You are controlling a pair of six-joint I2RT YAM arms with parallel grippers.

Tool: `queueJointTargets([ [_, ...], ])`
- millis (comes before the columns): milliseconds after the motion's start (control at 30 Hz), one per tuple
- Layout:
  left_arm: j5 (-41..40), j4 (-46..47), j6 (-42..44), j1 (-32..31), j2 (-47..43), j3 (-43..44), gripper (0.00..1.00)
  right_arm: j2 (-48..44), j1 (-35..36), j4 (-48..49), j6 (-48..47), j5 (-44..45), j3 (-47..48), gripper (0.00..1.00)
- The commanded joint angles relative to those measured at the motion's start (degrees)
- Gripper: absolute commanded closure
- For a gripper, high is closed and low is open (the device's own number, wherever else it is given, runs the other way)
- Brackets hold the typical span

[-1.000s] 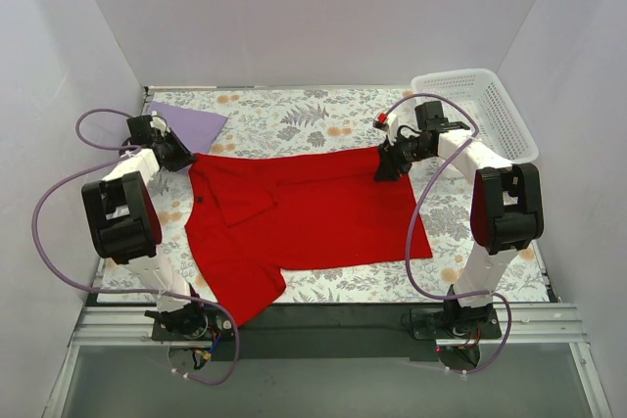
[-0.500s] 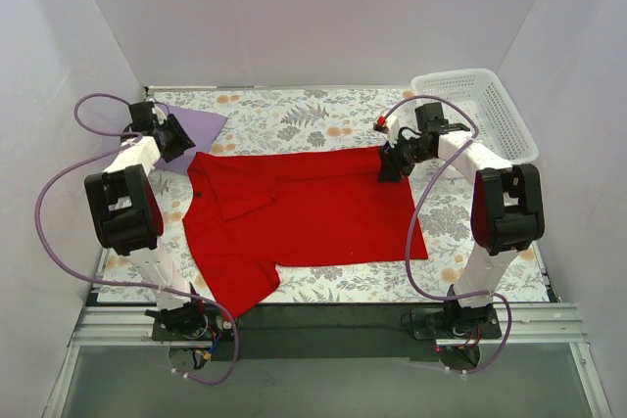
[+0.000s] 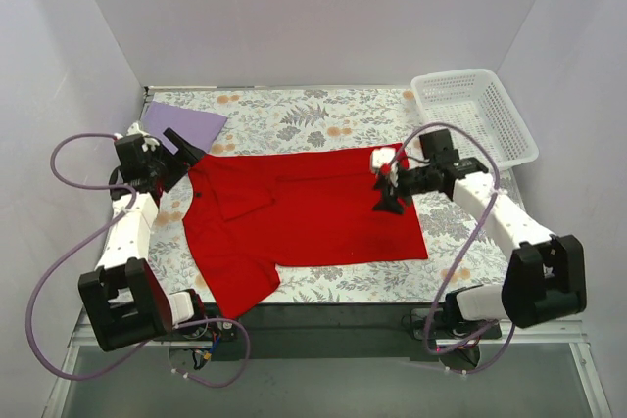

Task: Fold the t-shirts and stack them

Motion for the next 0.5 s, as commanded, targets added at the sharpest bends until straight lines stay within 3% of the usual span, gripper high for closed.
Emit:
queueJointTargets([
  [0,8.56,-3.13,-3.76,0.05,-6.40,-4.02,0.15,-4.94,11.85,-2.13,-12.76,-5.84,-6.03,0.36],
  [67,9.52,-5.23,-4.55,0.05,-10.71,-5.25,0.16,-5.83,18.99,0.24,-12.34,-2.86,-7.52,0.33],
  [133,9.18,-7.08,-4.82,-0.04,-13.52,-5.96,0.17,-4.18,30.59,6.10,-9.97,3.17,-7.44,0.34],
  [167,8.22,-8.74,-4.99,-0.04,-15.89,-6.13,0.17,-2.94,38.11,7.89,-7.61,5.30,-5.79,0.34],
  [300,2.96,-14.37,-4.73,-0.04,-20.65,-4.73,0.17,6.19,52.99,14.40,-2.77,16.64,2.72,0.36],
  [467,-4.61,-21.84,-5.52,-0.04,-23.73,-1.31,0.18,18.94,62.34,19.84,-0.39,25.26,11.62,0.37],
])
